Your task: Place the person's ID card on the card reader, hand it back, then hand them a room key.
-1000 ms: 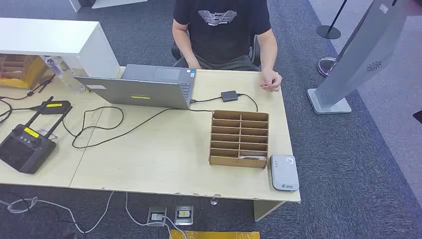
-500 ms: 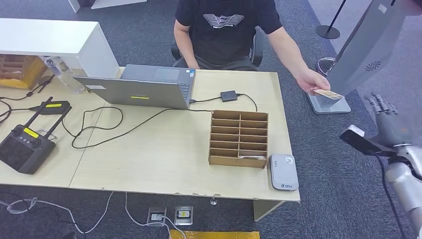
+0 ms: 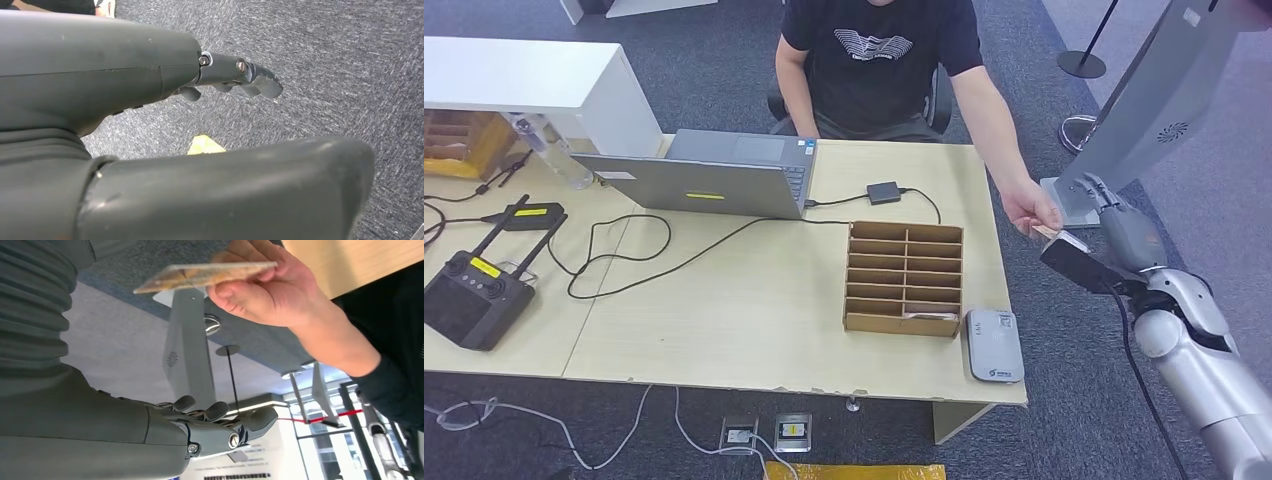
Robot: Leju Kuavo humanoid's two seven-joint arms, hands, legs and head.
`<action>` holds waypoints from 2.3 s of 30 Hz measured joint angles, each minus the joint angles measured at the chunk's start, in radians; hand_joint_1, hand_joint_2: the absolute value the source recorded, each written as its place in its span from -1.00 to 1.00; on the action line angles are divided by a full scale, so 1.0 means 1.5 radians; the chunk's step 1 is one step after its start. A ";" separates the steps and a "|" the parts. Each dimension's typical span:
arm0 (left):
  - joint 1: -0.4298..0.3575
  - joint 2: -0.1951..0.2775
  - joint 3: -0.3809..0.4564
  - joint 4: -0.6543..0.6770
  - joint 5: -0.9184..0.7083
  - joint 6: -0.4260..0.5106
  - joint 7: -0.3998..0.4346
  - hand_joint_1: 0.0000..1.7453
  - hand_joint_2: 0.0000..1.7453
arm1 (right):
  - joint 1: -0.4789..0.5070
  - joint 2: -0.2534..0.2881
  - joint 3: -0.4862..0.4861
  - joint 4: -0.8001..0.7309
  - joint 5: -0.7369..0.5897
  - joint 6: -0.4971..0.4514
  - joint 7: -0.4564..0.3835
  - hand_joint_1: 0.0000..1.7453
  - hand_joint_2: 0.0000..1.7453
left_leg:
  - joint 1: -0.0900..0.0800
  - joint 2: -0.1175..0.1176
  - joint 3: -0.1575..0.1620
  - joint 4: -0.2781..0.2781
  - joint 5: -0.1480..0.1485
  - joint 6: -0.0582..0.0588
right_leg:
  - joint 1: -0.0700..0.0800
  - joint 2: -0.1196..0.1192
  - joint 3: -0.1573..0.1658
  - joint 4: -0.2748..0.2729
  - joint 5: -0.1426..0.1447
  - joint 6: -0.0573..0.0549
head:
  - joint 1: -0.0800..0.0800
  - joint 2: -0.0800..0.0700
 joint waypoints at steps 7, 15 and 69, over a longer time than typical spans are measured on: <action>0.000 0.000 0.000 0.000 0.001 0.000 0.000 -1.00 -1.00 | 0.002 -0.001 0.026 -0.042 0.001 -0.001 -0.009 -0.98 1.00 | 0.000 0.000 0.000 0.000 0.000 0.000 | 0.000 0.000 0.000 0.000 0.000 0.000 | 0.000 0.000; 0.000 0.000 0.000 0.000 0.006 0.006 0.000 -1.00 -1.00 | 0.003 0.006 0.048 -0.093 0.011 0.039 0.043 0.30 1.00 | 0.000 0.000 0.000 0.000 0.000 0.000 | 0.000 0.000 0.000 0.000 0.000 0.000 | 0.000 0.000; -0.001 -0.030 0.000 -0.001 0.012 0.034 0.010 -1.00 -1.00 | 0.227 -0.040 0.033 -0.347 0.015 0.069 0.128 1.00 1.00 | 0.000 0.001 0.000 0.000 -0.001 0.000 | 0.000 0.001 0.000 0.000 0.000 0.000 | 0.000 0.000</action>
